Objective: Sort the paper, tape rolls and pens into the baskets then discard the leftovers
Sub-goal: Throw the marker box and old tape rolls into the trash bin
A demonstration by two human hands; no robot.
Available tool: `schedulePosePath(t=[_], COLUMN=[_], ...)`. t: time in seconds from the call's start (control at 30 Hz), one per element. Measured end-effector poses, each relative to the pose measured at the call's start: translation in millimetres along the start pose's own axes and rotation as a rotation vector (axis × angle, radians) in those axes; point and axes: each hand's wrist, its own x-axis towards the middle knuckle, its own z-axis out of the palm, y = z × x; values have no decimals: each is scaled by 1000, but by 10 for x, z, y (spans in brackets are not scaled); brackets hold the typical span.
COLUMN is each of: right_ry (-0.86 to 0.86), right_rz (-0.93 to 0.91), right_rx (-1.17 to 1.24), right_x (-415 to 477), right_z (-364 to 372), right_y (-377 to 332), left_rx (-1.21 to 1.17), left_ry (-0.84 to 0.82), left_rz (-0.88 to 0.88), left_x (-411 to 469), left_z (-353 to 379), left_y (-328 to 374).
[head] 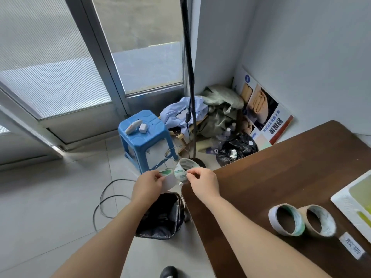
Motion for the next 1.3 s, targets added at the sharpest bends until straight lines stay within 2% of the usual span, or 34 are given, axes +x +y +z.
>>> schedulePosePath(t=[0.2,0.4,0.47,0.63,0.77,1.03,1.3], right_ry=[-154,-304,-306,-158,-16,333,588], right_rz=[15,150,204,231,187,261,599], right_rx=[28,86,140,214,240,88,67], right_x=[-71,-20,2,65,68,-117,-571], right_z=[421,731,775,656,302,-800,-1626], right_y=[-130,-40,1,45,31,580,1465], left_rx=[-20,-154,-161,-155,-138,-55,149], left_ry=[-76,-153,-137,-57,-79,-294,-569], left_rz=[-183,-212,-198,-128,27,463,756], left_x=[10,74,107,210,206,-163,-697], left_z=[-58,-42,-60,-111,12,636,1330], left_y=[-480,-646,-646,-468,-5,1189,1928])
